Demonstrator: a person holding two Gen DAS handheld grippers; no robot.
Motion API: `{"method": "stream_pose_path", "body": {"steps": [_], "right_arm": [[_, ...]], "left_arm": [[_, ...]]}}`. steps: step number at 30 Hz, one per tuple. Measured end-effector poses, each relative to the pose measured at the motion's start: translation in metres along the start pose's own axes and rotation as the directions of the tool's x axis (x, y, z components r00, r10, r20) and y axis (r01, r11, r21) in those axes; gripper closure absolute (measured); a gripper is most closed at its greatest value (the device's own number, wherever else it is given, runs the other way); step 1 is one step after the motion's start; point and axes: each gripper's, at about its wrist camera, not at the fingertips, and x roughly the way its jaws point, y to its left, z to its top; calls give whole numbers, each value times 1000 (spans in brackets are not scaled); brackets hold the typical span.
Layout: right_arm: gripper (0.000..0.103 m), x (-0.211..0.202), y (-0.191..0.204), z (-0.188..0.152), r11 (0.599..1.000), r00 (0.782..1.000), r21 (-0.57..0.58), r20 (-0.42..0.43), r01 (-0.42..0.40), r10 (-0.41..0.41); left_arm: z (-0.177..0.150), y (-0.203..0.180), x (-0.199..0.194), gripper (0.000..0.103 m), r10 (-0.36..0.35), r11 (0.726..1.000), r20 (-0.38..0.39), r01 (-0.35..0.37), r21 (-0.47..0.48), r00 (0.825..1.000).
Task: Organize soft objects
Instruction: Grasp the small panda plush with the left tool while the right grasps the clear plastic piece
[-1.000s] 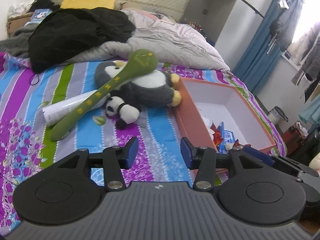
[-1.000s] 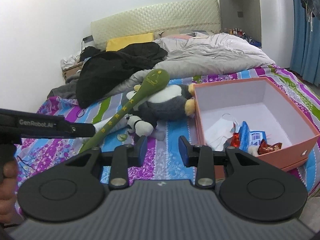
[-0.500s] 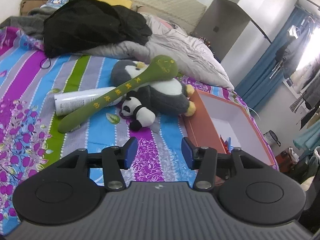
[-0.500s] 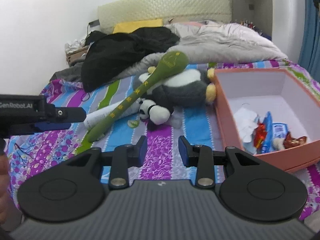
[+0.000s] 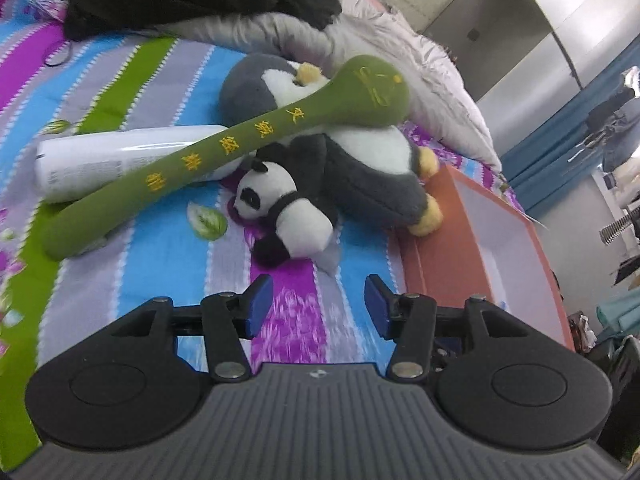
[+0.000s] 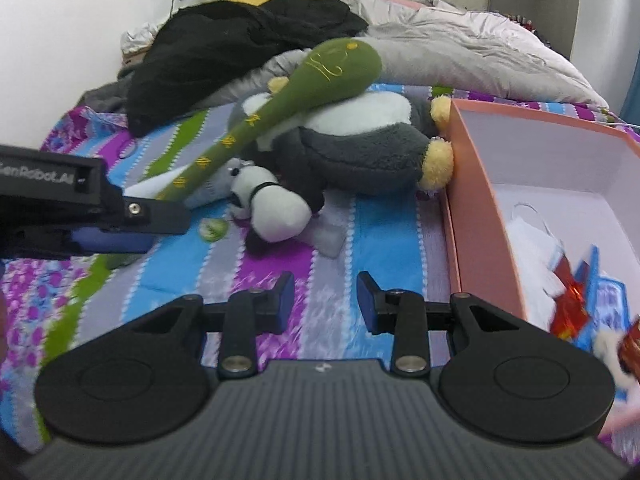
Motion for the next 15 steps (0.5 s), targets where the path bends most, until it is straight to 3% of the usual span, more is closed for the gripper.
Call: {"method": "stream_pose_path", "body": {"steps": [6,15], "right_arm": [[66,55,-4,11,1000,999,4,-33,-8,8],[66,119,-15,23,999,996,43,-78,-30,33]], "left_arm": [[28,14,62,33,3,999,-53,-5,-46,999],[48,23,121,34,-22,998,-138,12,-67,990]]}}
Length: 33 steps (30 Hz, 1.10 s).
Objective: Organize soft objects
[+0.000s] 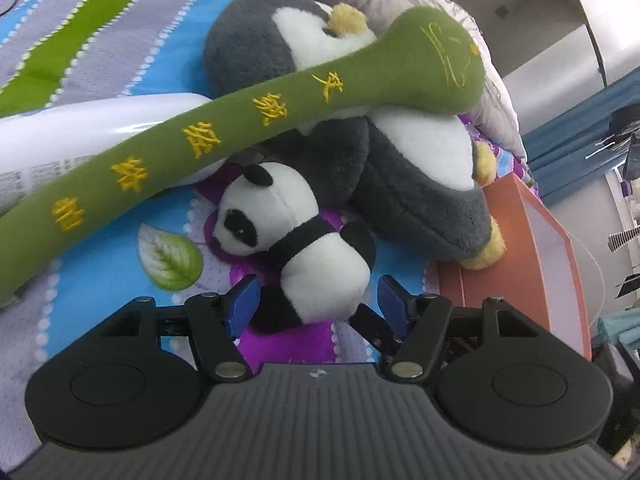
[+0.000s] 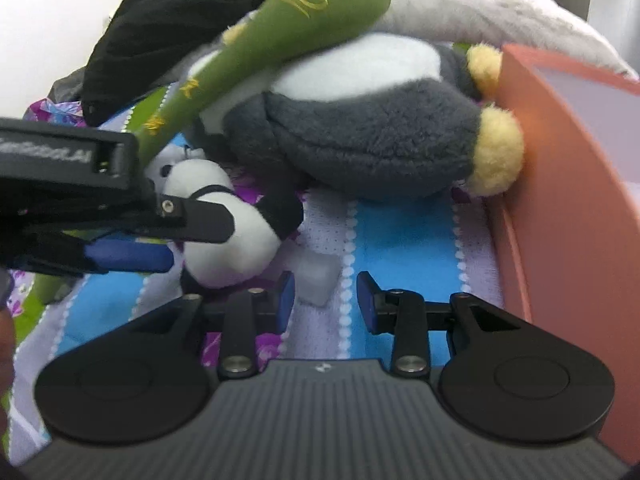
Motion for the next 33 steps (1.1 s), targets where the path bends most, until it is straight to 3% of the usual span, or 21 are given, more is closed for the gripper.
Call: {"method": "stream_pose_path", "body": {"steps": [4,11,16,33], "right_arm": [[66,13,3,2,1000,999,-7,-19,-27,27],[72,15,-6,4,997,997,47,-31,-65,67],[79,2,0,1,1000,999,18,-29,-26,26],[80,-79,16,-30,1000,1000,-3,-18,25,-25]], "left_arm": [[4,-3,13,35,0,1000,-5,0,18,1000],[1,-12,17,48,43,997,9,-44,57,999],[-3,-23,5,50,56,993,27,-58,106,998],[-45,-27,-71,50,82,981,60,-91,170,995]]}}
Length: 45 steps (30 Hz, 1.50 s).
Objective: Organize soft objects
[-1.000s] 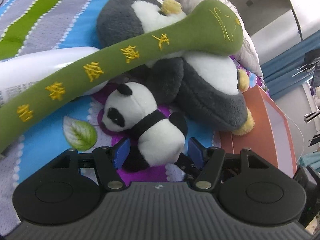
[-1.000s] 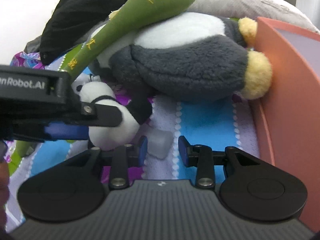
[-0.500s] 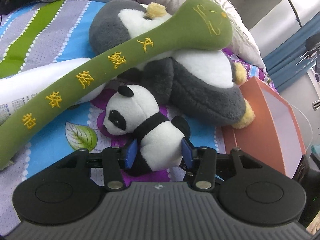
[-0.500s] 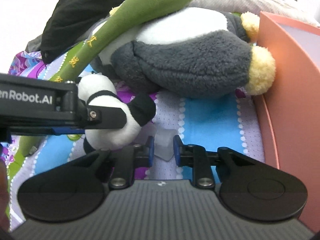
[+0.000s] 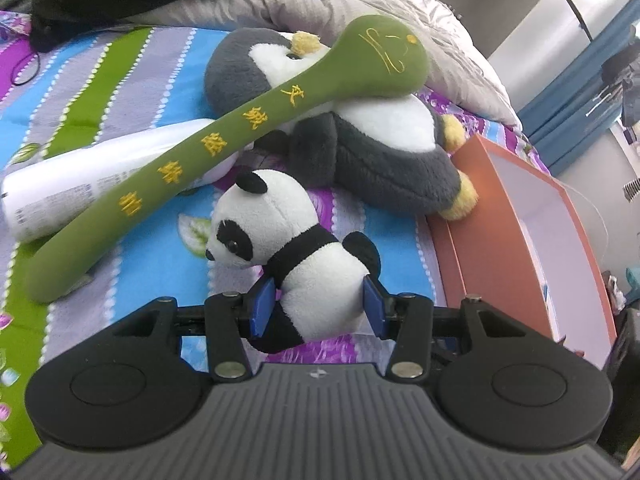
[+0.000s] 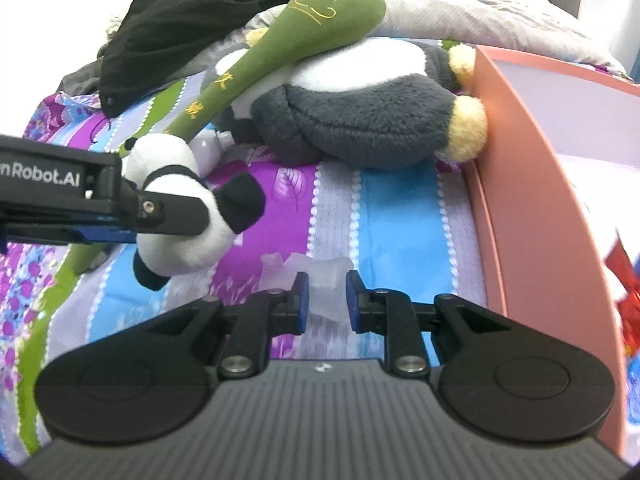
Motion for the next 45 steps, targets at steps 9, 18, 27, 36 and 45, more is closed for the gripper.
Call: {"method": "stream_pose_path", "body": {"steps": [9,18,27,36,45], "right_arm": [[80,-44,17,-29,1000,1000,-23,1,10,-10],[81,-81,29,-52,999,1000,-35,28,12,-11],[81,-120,26,-70,1000,996,7,85,12,-13],[81,-162,19,-62,999,986,41,169,10,-17],[81,-206,6,-41,999,964,48,266,6,-19]], "left_arm": [[-39,9,-30,50,46,997,5,-46,58,999],[-83,19,-57,50,46,997,-15,-45,67,999],[-110,-5,-94,50,14,992,3,-14,125,1000],[-103,-30,-136,49,-23,988,59,14,156,998],[-83,-65,-169,49,-53,979,107,30,201,993]]}}
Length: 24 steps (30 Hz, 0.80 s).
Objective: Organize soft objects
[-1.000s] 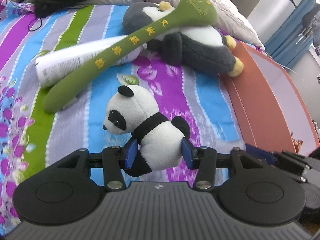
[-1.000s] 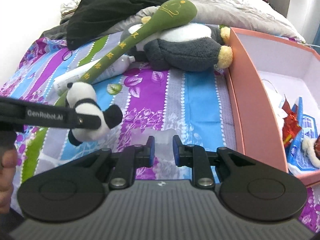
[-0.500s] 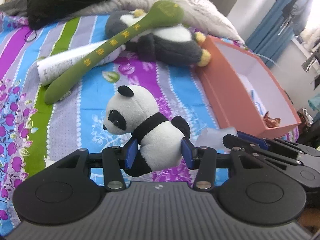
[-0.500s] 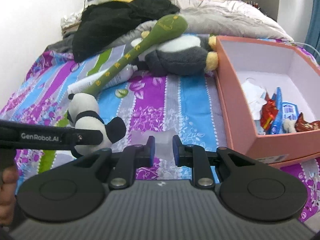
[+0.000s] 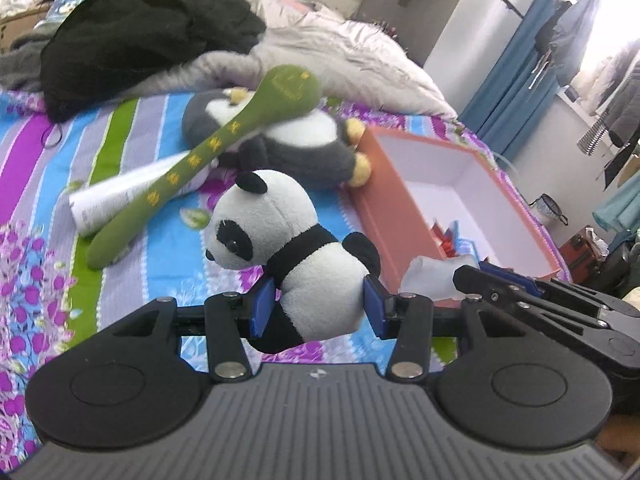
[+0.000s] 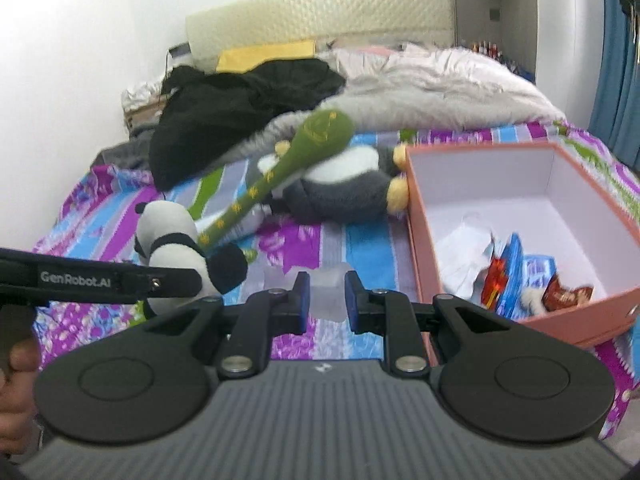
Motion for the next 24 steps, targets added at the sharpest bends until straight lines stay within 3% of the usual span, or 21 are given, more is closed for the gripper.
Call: {"method": "stream_pose_path", "body": {"steps": [12,13,14,24], "right_arm": [[86,-29,-36,40,998,993,35,109,43,-47],[95,-31,-40,43,998,992,40,118,48,-53],[96,-33,-43,46,998,990,45,126,51,-57],[97,-25,-89,64,992,984,97,150,79,-93]], "left_arm": [[47,-57,-6,49,-48,998,55,45,51,997],[50,-61,-5,49,-51,997,57,48,56,997],[54,-66,-5,49,-58,997,59,55,59,997],[77,-102,20,49,-112,990,39,108,86,993]]}}
